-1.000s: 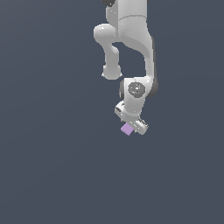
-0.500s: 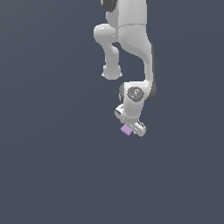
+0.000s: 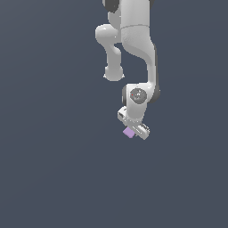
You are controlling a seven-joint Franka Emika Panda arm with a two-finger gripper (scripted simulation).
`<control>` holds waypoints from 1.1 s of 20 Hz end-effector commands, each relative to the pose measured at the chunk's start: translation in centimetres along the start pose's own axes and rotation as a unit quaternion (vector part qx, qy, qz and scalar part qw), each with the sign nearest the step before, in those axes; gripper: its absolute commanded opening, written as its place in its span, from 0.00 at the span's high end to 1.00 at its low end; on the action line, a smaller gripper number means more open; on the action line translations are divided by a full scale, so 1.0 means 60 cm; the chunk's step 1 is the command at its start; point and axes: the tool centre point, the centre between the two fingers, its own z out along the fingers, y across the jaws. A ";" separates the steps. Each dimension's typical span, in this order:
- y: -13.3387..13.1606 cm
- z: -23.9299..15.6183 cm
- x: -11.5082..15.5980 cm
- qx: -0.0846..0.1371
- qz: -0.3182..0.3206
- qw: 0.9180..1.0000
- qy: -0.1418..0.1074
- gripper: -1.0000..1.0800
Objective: Pick up the object and move it to a goal position.
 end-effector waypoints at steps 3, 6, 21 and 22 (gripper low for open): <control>0.000 0.000 0.000 0.000 0.000 1.000 0.000 1.00; 0.004 -0.002 0.002 0.000 0.000 1.000 0.000 1.00; 0.166 -0.059 0.077 -0.001 0.001 1.000 -0.001 1.00; 0.186 -0.066 0.087 -0.001 0.001 1.000 -0.001 1.00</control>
